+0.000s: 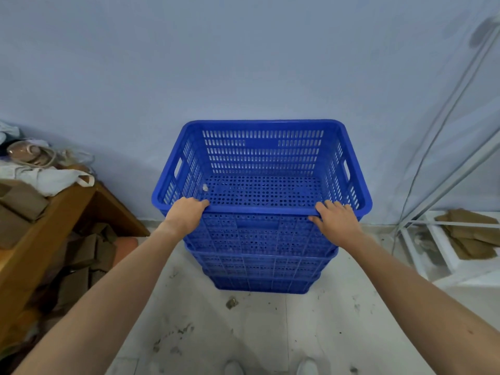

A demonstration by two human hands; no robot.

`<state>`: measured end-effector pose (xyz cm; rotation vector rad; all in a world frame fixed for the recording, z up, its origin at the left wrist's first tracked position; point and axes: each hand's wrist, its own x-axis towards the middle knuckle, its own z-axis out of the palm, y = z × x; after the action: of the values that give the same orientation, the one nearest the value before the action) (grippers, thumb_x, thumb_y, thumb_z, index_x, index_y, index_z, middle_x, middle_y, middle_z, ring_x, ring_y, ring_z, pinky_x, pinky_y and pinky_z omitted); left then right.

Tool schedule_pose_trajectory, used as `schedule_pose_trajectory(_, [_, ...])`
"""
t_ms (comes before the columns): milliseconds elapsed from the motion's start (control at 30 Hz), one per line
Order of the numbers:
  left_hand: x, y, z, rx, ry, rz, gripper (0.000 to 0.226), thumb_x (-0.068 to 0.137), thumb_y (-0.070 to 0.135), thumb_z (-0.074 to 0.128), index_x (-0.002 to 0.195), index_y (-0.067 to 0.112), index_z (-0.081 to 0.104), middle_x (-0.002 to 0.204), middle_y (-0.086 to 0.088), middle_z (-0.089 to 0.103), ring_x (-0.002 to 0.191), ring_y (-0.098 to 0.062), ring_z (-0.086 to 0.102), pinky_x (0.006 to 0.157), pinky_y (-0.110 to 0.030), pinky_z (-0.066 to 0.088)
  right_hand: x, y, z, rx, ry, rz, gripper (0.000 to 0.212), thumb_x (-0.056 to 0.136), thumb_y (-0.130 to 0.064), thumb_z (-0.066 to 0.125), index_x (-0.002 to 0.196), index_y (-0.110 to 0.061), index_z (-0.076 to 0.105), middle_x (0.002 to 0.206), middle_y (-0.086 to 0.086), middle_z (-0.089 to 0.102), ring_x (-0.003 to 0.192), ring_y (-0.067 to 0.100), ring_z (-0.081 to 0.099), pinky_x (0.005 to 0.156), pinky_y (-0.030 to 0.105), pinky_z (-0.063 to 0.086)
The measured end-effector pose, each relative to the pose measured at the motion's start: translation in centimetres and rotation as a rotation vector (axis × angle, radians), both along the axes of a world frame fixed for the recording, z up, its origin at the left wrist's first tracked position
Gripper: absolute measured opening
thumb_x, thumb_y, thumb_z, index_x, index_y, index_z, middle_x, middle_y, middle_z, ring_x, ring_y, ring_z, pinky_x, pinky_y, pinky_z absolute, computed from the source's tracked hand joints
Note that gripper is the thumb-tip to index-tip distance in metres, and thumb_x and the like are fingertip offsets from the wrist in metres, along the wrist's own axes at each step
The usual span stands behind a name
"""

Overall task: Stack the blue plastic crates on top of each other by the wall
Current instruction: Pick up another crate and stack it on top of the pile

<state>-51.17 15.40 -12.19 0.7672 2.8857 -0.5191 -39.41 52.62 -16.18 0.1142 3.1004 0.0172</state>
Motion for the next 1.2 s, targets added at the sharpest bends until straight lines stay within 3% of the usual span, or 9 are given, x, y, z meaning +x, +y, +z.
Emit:
schedule_pose_trajectory(267, [0.8,0.4,-0.4,0.022,0.012,0.047,0.038,0.095,0.003,0.046,0.130,0.016,0.050,0.100,-0.010,0.067,0.084,-0.030,0.066,0.066,-0.038,0.048,-0.2,0.9,-0.1,0.047,-0.013,0.033,0.041,0.098,-0.054,0.034,0.113,-0.018,0.049,0.104,0.002,0.057,0.094,0.027,0.058,0.085,0.043,0.043])
schedule_pose_trajectory(400, [0.2,0.1,-0.2,0.029,0.004,0.025,0.036,0.095,0.008,0.048,0.130,0.018,0.051,0.100,-0.010,0.068,0.085,-0.029,0.067,0.069,-0.039,0.053,0.1,0.2,-0.3,0.055,0.003,-0.007,0.043,0.098,-0.053,0.036,0.118,-0.017,0.049,0.108,0.004,0.058,0.098,0.029,0.057,0.086,0.043,0.041])
schedule_pose_trajectory(567, [0.5,0.4,0.4,0.037,0.002,0.045,0.036,0.096,0.005,0.046,0.130,0.016,0.052,0.088,-0.008,0.061,0.072,-0.027,0.055,0.063,-0.036,0.045,0.3,-0.3,-0.1,0.062,0.010,-0.040,0.043,0.099,-0.052,0.036,0.120,-0.017,0.050,0.109,0.006,0.057,0.098,0.029,0.055,0.087,0.042,0.040])
schedule_pose_trajectory(733, [1.4,1.0,0.0,0.082,-0.002,0.117,0.036,0.096,0.001,0.045,0.128,0.015,0.054,0.098,-0.011,0.067,0.084,-0.030,0.065,0.067,-0.038,0.048,0.4,-0.1,0.3,0.048,-0.030,-0.038,0.045,0.099,-0.053,0.034,0.122,-0.017,0.048,0.108,0.006,0.057,0.098,0.028,0.055,0.087,0.041,0.041])
schedule_pose_trajectory(900, [1.4,1.3,0.0,0.073,-0.030,0.140,0.028,0.094,0.005,0.050,0.119,0.012,0.057,0.100,-0.011,0.068,0.089,-0.029,0.065,0.078,-0.040,0.054,1.1,-1.4,0.9,0.051,-0.056,-0.107,0.047,0.101,-0.049,0.033,0.129,-0.013,0.045,0.119,0.010,0.055,0.111,0.031,0.051,0.098,0.043,0.037])
schedule_pose_trajectory(967, [1.8,1.5,-0.4,0.066,-0.046,0.138,0.033,0.094,0.014,0.051,0.127,0.009,0.052,0.112,-0.013,0.065,0.103,-0.030,0.062,0.093,-0.039,0.050,1.5,-2.1,0.7,0.043,-0.044,-0.145,0.044,0.102,-0.043,0.035,0.130,-0.011,0.044,0.124,0.012,0.053,0.116,0.032,0.048,0.104,0.045,0.034])
schedule_pose_trajectory(1033, [2.3,1.5,-1.5,0.084,-0.056,0.170,0.058,0.094,0.030,0.051,0.144,0.005,0.036,0.139,-0.017,0.051,0.130,-0.033,0.048,0.114,-0.043,0.034,1.6,-2.7,0.6,0.045,-0.040,-0.144,0.043,0.100,-0.040,0.040,0.131,-0.010,0.043,0.127,0.011,0.051,0.119,0.032,0.046,0.108,0.047,0.031])
schedule_pose_trajectory(1100, [3.2,1.4,-2.2,0.127,-0.097,0.210,0.088,0.093,0.044,0.051,0.157,0.005,0.005,0.163,-0.019,0.016,0.151,-0.035,0.016,0.123,-0.048,0.014,1.8,-3.3,0.6,0.024,-0.014,-0.124,0.047,0.097,-0.040,0.044,0.133,-0.009,0.042,0.130,0.012,0.049,0.122,0.032,0.045,0.112,0.047,0.029])
schedule_pose_trajectory(1200, [5.6,1.8,-3.4,0.215,-0.064,0.145,0.106,0.088,0.050,0.056,0.156,0.011,-0.014,0.165,-0.015,-0.015,0.153,-0.033,-0.008,0.123,-0.053,0.007,2.6,-4.9,0.6,-0.034,0.047,-0.069,0.059,0.096,-0.033,0.044,0.147,-0.008,0.028,0.145,0.014,0.040,0.136,0.032,0.035,0.118,0.047,0.021])
